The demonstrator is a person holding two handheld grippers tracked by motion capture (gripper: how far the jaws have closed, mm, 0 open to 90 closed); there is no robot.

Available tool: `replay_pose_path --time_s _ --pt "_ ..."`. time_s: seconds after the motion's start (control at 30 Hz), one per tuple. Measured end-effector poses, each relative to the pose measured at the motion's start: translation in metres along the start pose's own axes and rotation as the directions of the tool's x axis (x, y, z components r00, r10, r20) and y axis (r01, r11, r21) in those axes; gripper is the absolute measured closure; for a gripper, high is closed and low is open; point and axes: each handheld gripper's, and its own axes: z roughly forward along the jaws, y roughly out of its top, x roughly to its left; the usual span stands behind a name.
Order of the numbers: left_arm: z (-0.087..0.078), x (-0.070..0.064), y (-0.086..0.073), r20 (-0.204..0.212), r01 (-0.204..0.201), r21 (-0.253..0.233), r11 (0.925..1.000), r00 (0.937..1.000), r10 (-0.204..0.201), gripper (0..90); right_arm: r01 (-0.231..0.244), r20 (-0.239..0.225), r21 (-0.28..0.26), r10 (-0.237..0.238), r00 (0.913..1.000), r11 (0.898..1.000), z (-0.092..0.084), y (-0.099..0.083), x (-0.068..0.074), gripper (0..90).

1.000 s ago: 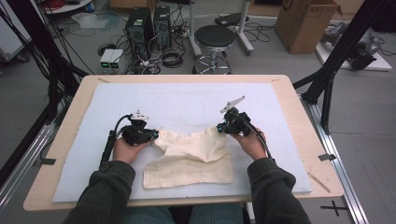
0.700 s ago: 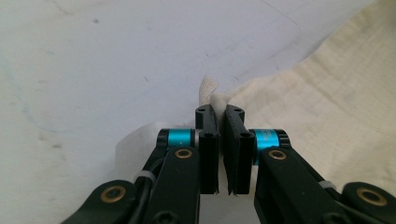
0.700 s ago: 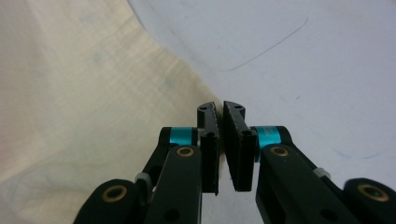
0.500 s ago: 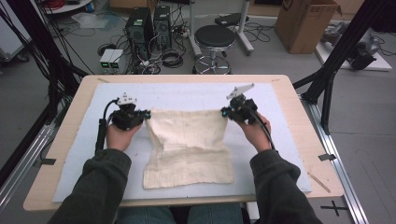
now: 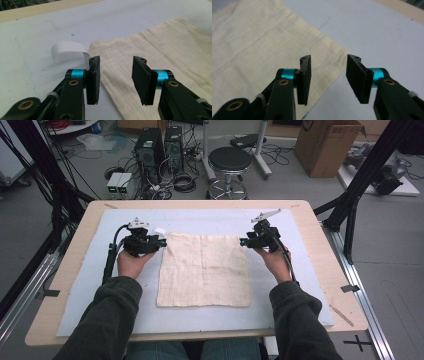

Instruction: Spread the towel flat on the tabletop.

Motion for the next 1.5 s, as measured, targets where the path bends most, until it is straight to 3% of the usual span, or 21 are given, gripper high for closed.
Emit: replay_pose_path --time_s 0.13,0.23,0.3,0.4,0.5,0.6,0.7,0.9,0.93,1.03,1.13,1.2,1.3,1.4,1.5 --pt "-0.013 -0.012 -0.017 0.047 -0.048 0.003 0.9988 0.9977 0.048 57.5 0.024 -0.048 -0.022 -0.025 0.9985 0.999 -0.011 -0.018 0.012 49.9" --pt "-0.023 -0.021 -0.026 0.077 -0.075 -0.01 0.9971 0.9941 0.076 56.0 0.019 -0.11 0.02 -0.016 0.9938 1.0 -0.015 -0.022 0.019 45.4" --pt "-0.031 -0.028 -0.031 0.099 -0.101 -0.014 0.9948 0.9899 0.102 53.9 0.049 -0.121 0.032 -0.044 0.9917 0.998 -0.02 -0.022 0.028 43.6" --pt "-0.04 -0.035 -0.04 0.12 -0.121 -0.022 0.9924 0.9852 0.123 53.0 0.089 -0.128 -0.031 -0.092 0.9875 0.996 -0.027 -0.028 0.042 44.9" --pt "-0.047 -0.04 -0.049 0.14 -0.149 -0.011 0.9888 0.9789 0.149 51.5 0.091 -0.155 -0.013 -0.092 0.9837 0.996 -0.028 -0.037 0.051 43.1" --pt "-0.052 -0.045 -0.058 0.174 -0.174 0.006 0.9847 0.9698 0.171 50.5 0.101 -0.168 -0.027 -0.104 0.9802 0.995 -0.029 -0.048 0.057 42.2" --pt "-0.055 -0.053 -0.063 0.205 -0.224 0.026 0.9741 0.955 0.215 49.9 0.102 -0.184 -0.012 -0.103 0.9776 0.995 -0.026 -0.06 0.062 42.0" --pt "-0.056 -0.06 -0.08 0.263 -0.25 0.064 0.9662 0.938 0.225 52.1 0.135 -0.212 0.02 -0.128 0.9689 0.991 -0.02 -0.076 0.073 42.1" --pt "-0.056 -0.06 -0.082 0.278 -0.26 0.068 0.9633 0.9321 0.232 52.7 0.138 -0.22 0.033 -0.128 0.967 0.99 -0.02 -0.078 0.074 42.1" --pt "-0.057 -0.063 -0.085 0.313 -0.281 0.079 0.9565 0.9181 0.244 55.7 0.161 -0.252 0.018 -0.151 0.9557 0.987 -0.024 -0.081 0.08 42.1" --pt "-0.057 -0.065 -0.088 0.332 -0.29 0.087 0.9531 0.9105 0.247 56.7 0.19 -0.291 0.006 -0.18 0.9398 0.982 -0.028 -0.086 0.087 42.3" --pt "-0.058 -0.066 -0.089 0.339 -0.306 0.092 0.9475 0.9042 0.259 56.7 0.205 -0.3 0.018 -0.19 0.9349 0.979 -0.028 -0.09 0.09 42.3" --pt "-0.057 -0.066 -0.092 0.335 -0.321 0.112 0.9406 0.9031 0.268 56.6 0.211 -0.297 0.038 -0.191 0.9357 0.977 -0.024 -0.094 0.089 43.4" --pt "-0.058 -0.066 -0.094 0.332 -0.325 0.117 0.9385 0.9035 0.271 58.0 0.22 -0.288 0.047 -0.198 0.9371 0.974 -0.021 -0.094 0.088 47.2" --pt "-0.059 -0.067 -0.095 0.317 -0.352 0.116 0.9289 0.8995 0.301 64.6 0.246 -0.266 0.045 -0.226 0.9371 0.968 -0.021 -0.095 0.09 51.7"
